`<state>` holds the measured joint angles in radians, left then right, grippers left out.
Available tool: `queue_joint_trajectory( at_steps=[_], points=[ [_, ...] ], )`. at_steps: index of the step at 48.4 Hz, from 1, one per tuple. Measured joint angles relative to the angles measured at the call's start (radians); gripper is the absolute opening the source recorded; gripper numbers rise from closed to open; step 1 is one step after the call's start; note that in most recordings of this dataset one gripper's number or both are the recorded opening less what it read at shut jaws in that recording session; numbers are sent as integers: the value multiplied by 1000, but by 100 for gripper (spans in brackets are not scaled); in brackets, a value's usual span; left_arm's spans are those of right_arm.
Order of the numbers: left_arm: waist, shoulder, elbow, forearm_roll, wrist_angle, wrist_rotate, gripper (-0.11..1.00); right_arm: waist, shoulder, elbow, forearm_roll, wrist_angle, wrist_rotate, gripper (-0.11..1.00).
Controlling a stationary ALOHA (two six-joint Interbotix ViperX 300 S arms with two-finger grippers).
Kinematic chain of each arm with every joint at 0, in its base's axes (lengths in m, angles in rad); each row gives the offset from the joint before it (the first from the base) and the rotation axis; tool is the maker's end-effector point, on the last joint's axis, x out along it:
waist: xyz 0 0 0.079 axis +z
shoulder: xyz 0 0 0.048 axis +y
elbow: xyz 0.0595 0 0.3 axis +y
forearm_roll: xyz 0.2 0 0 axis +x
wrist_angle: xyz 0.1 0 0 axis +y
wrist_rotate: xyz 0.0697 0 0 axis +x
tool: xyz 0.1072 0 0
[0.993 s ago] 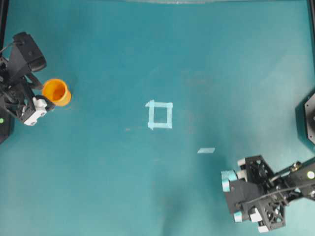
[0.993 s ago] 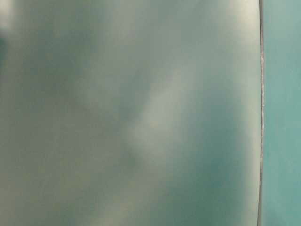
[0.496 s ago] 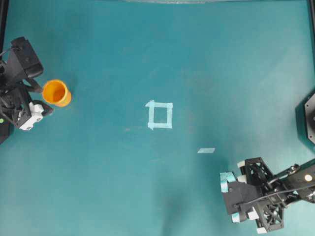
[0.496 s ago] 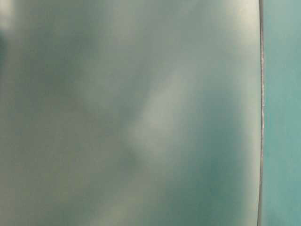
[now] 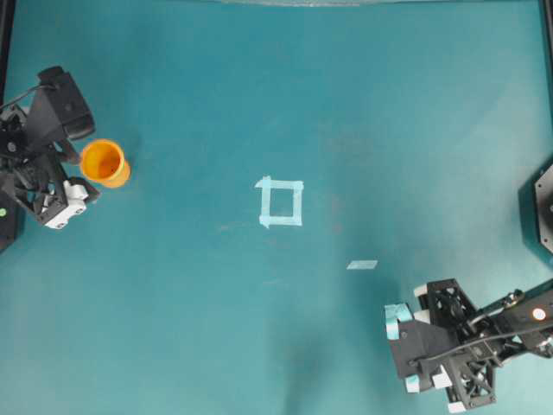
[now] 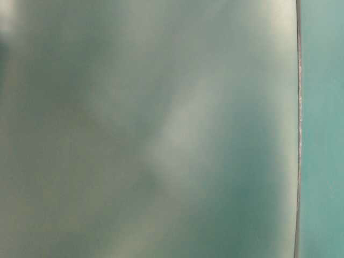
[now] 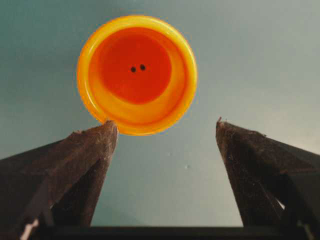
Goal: Hold the block with right arm and the cup with left arm, then put the block into the cup.
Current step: 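Lower left gripper around the orange cup rim and close it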
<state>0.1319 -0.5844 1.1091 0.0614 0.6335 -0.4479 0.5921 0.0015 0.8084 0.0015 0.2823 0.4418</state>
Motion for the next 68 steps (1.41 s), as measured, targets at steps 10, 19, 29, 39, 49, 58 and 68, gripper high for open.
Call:
queue_joint_trajectory(
  at_steps=[10,19,29,39,49,58,68],
  points=[
    [0,23,-14,34,0,2,79,0,0,0,0,0,2,42],
    [5,55,-31,64,0,0,79,0,2,0,0,0,0,42],
    [8,133,-28,87,-38,-2,79,0,2,0,0,-2,2,42],
    [34,141,-29,94,-97,2,79,0,2,0,0,-2,0,42],
    [37,156,-28,95,-164,0,79,0,2,0,0,-2,0,42],
    [49,202,-26,98,-213,2,79,0,2,0,-2,-2,0,42],
    [54,268,-18,98,-301,6,78,0,2,0,0,-2,0,42]
  ],
)
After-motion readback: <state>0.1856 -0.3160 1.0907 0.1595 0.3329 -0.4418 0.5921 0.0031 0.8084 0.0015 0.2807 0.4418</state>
